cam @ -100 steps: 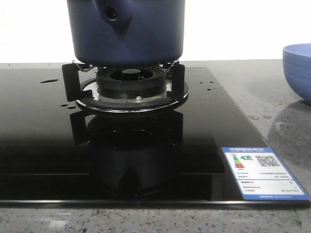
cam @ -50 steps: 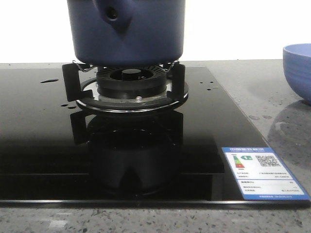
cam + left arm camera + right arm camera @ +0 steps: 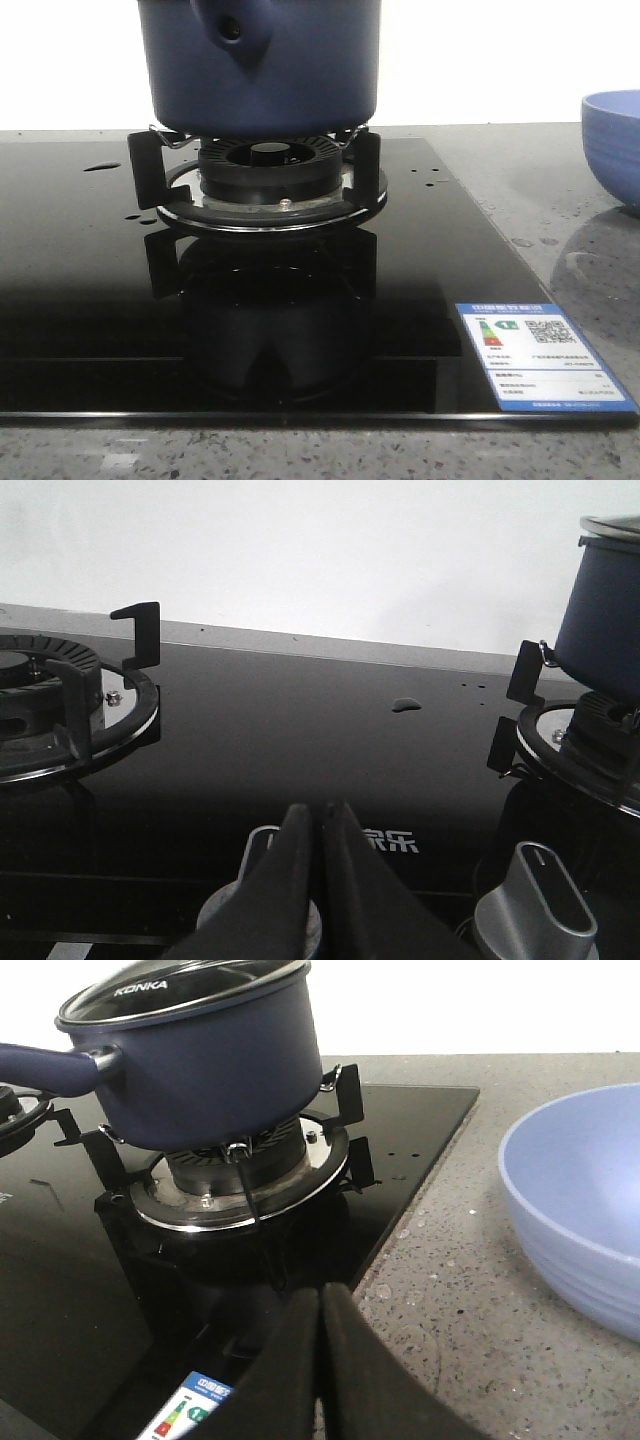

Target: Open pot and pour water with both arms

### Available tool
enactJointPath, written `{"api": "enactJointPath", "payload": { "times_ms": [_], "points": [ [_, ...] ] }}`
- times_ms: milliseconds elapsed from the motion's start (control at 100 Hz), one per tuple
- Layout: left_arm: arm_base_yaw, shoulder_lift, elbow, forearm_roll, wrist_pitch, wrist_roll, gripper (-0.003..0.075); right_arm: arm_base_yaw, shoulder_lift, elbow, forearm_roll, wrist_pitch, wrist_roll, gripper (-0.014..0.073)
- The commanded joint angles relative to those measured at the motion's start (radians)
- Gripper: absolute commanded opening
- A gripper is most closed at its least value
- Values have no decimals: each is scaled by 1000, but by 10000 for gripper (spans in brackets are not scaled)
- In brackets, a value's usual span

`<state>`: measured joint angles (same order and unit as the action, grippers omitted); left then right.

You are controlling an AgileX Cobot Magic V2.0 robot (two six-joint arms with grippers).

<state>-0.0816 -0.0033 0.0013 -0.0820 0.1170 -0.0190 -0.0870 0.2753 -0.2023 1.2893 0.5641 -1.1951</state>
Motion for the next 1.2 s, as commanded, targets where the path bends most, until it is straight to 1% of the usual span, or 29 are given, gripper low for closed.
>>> {"api": "enactJointPath", "payload": {
  "times_ms": [0, 490, 630, 670, 690, 700, 710, 720, 760, 790, 800, 810, 820, 830, 840, 850, 880, 890, 910, 920, 930, 960, 1010, 1060, 1120, 1190],
  "points": [
    [0, -28, 33, -10, -76, -13, -19, 2, 5, -25, 45, -12, -12, -51],
    [0, -28, 33, -10, -76, -13, -19, 2, 5, -25, 45, -25, -12, -51],
    [0, -28, 33, -10, -76, -13, -19, 2, 5, -25, 41, -90, -12, -51],
    [0, -28, 33, -10, -76, -13, -19, 2, 5, -35, 23, -116, 12, -51],
    [0, -28, 33, -10, -76, -13, -19, 2, 5, -43, -6, -131, 29, -51],
    [0, -28, 33, -10, -76, -13, -19, 2, 5, -46, -20, -136, 55, -51],
    [0, -28, 33, -10, -76, -13, -19, 2, 5, -53, -75, -144, 89, -51],
    [0, -28, 33, -10, -76, -13, -19, 2, 5, -56, -75, -149, 108, -51],
    [0, -28, 33, -10, -76, -13, -19, 2, 5, -80, -231, -174, 231, -51],
    [0, -28, 33, -10, -76, -13, -19, 2, 5, -96, -355, -190, 380, -51],
    [0, -28, 33, -10, -76, -13, -19, 2, 5, -104, -422, -194, 412, -51],
    [0, -28, 33, -10, -76, -13, -19, 2, 5, -108, -457, -203, 478, -51],
    [0, -28, 33, -10, -76, -13, -19, 2, 5, -111, -528, -207, 512, -51],
    [0, -28, 33, -10, -76, -13, -19, 2, 5, -118, -562, -213, 545, -51],
    [0, -28, 33, -10, -76, -13, -19, 2, 5, -121, -597, -216, 611, -51],
    [0, -28, 33, -10, -76, -13, -19, 2, 5, -127, -664, -219, 642, -51],
    [0, -28, 33, -10, -76, -13, -19, 2, 5, -133, -790, -236, 790, -51],
    [0, -28, 33, -10, -76, -13, -19, 2, 5, -133, -850, -240, 817, -51],
    [0, -28, 33, -10, -76, -13, -19, 2, 5, -135, -904, -256, 895, -51],
    [0, -28, 33, -10, -76, -13, -19, 2, 5, -135, -978, -267, 942, -51],
    [0, -28, 33, -10, -76, -13, -19, 2, 5, -133, -978, -272, 964, -51],
    [0, -28, 33, -10, -76, -13, -19, 2, 5, -129, -1089, -290, 1045, -51],
    [0, -28, 33, -10, -76, -13, -19, 2, 5, -111, -1213, -319, 1160, -51],
    [0, -28, 33, -10, -76, -13, -19, 2, 2, -84, -1310, -380, 1260, -51],
    [0, -28, 33, -10, -76, -13, -19, 2, -11, -34, -1353, -471, 1301, -51],
    [0, -28, 33, -10, -76, -13, -19, 6, -41, 48, -1351, -578, 1306, -51]
  ]
}}
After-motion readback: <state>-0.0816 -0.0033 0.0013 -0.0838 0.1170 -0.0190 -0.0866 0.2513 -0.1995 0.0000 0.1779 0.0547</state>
